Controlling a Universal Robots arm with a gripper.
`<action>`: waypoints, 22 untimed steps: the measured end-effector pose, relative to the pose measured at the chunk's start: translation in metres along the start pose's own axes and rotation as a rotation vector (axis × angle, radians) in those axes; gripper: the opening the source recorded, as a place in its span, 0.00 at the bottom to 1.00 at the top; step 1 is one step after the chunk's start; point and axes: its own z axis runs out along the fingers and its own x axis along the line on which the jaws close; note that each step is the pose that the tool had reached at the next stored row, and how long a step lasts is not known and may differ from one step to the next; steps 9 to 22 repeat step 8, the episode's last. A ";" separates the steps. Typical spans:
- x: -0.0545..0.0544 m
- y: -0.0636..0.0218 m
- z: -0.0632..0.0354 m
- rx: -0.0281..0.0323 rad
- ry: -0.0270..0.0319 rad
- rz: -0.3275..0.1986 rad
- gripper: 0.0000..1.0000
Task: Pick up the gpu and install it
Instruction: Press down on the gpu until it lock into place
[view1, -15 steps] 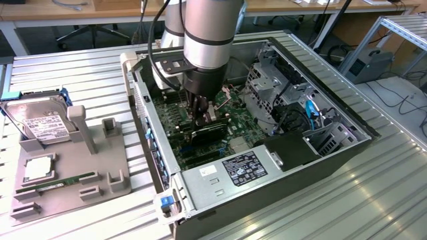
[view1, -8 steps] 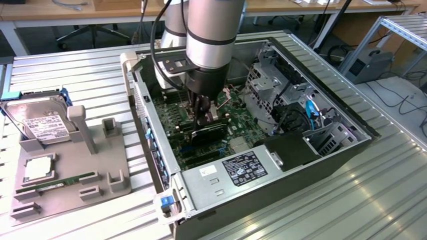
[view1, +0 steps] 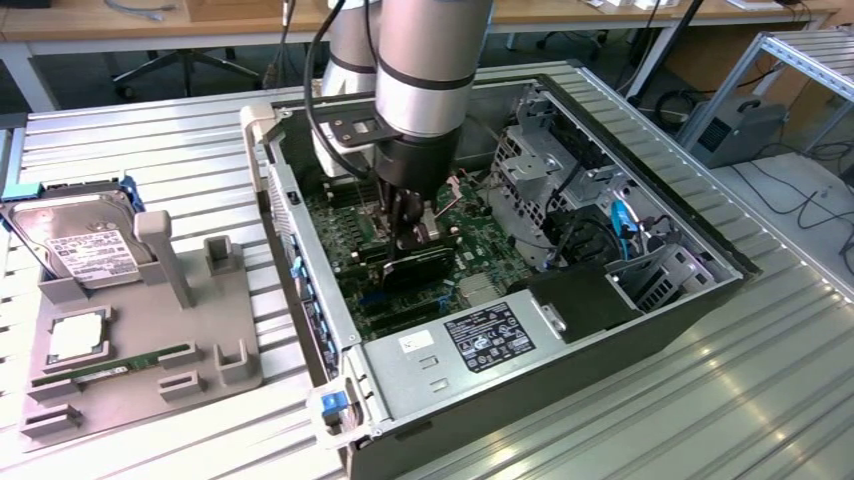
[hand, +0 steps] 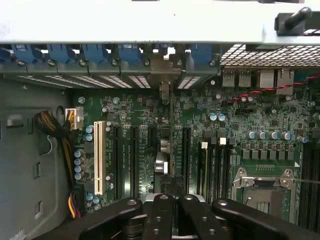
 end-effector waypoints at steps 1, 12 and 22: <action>0.000 -0.0002 0.0000 0.0000 0.0000 0.000 0.11; 0.000 -0.0013 0.0000 0.0000 0.0000 0.000 0.11; 0.000 -0.0013 0.0000 0.0000 0.0000 0.000 0.11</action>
